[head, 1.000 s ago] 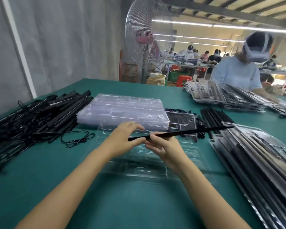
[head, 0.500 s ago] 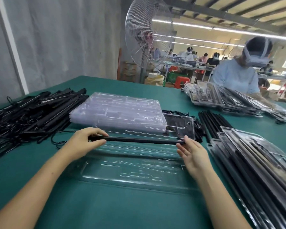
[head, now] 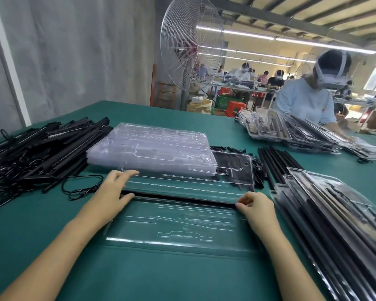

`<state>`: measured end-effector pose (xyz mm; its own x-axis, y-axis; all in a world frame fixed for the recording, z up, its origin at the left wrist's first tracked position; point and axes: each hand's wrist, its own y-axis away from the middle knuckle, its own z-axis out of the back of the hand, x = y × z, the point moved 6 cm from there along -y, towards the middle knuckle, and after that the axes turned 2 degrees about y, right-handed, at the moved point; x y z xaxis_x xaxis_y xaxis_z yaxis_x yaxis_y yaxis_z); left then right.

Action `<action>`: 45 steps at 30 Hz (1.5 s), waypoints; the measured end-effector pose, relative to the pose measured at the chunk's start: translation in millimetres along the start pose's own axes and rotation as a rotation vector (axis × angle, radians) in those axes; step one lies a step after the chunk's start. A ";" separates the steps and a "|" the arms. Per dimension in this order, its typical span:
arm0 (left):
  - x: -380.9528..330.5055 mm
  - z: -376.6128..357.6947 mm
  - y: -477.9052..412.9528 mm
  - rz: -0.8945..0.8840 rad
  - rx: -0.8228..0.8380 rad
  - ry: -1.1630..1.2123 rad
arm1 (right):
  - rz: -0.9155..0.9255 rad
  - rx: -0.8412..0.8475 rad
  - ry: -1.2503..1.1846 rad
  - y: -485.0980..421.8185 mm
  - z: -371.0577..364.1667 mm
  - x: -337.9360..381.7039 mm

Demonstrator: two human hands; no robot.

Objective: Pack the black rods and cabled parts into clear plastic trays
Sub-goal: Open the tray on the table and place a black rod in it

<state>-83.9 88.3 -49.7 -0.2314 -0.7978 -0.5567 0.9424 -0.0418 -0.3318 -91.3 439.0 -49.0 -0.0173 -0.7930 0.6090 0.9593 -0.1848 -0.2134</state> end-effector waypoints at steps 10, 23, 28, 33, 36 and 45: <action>-6.4 2.5 -4.0 -0.023 0.003 0.003 | 0.021 -0.005 0.168 -5.5 2.5 -5.4; 4.0 9.0 -2.4 0.076 -0.013 -0.085 | -0.005 -0.014 0.121 -1.6 5.9 -4.1; 13.0 11.0 -3.7 0.069 -0.054 -0.123 | -0.060 -0.045 -0.021 -1.5 11.3 -10.5; 30.6 15.4 -5.2 0.081 -0.086 0.009 | -0.141 -0.058 -0.218 -5.9 7.0 -11.1; 52.1 26.1 -5.9 0.143 -0.169 0.173 | -0.243 -0.179 -0.342 -15.1 8.0 -15.3; 65.1 20.0 -13.1 0.137 -0.230 0.232 | -0.278 -0.168 0.099 -64.8 2.5 -21.6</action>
<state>-106.5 24.9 -66.3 -0.1801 -0.6277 -0.7573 0.8958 0.2134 -0.3900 -152.4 469.6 -46.4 -0.3070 -0.7498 0.5861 0.8542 -0.4887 -0.1778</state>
